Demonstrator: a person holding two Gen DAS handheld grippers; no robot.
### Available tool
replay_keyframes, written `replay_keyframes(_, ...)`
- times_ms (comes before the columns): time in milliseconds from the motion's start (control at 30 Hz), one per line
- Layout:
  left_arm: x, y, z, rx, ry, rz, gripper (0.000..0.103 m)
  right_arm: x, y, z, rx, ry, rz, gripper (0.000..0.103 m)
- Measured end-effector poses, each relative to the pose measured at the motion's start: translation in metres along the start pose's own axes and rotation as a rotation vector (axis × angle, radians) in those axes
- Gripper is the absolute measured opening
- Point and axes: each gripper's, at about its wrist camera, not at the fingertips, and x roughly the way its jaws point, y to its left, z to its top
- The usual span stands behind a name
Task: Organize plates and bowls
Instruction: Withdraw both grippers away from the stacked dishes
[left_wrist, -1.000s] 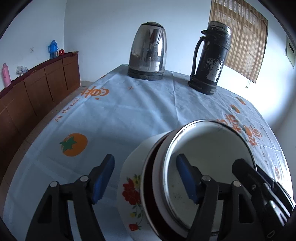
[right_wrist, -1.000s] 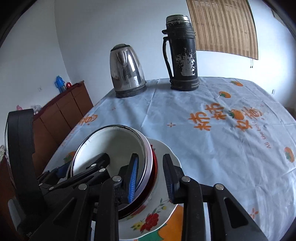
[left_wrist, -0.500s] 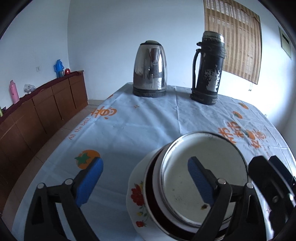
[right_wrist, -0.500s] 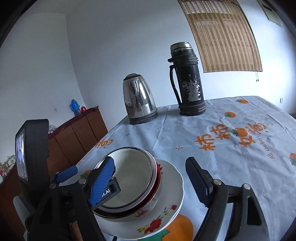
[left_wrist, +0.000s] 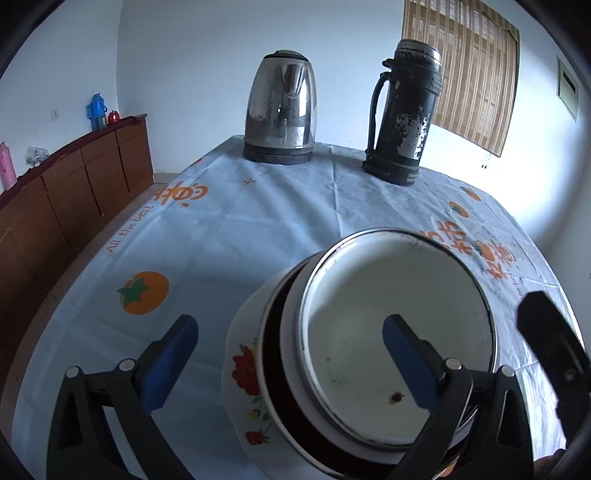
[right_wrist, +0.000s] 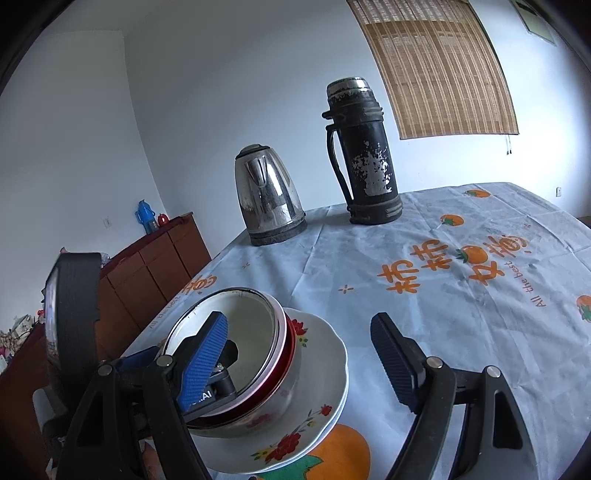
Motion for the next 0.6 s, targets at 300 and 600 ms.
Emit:
replay_keyframes(300,-0.025,-0.011,-0.012,0.086,-0.101,0.035,0.102,-0.012,-0.004,-0.007,-0.031,-0.038,-0.005,0.089)
replay_keyframes(600,-0.046,-0.013,-0.023,0.108,-0.187,0.045,0.102,-0.022,-0.006,-0.011,-0.029,-0.086,-0.009,0.089)
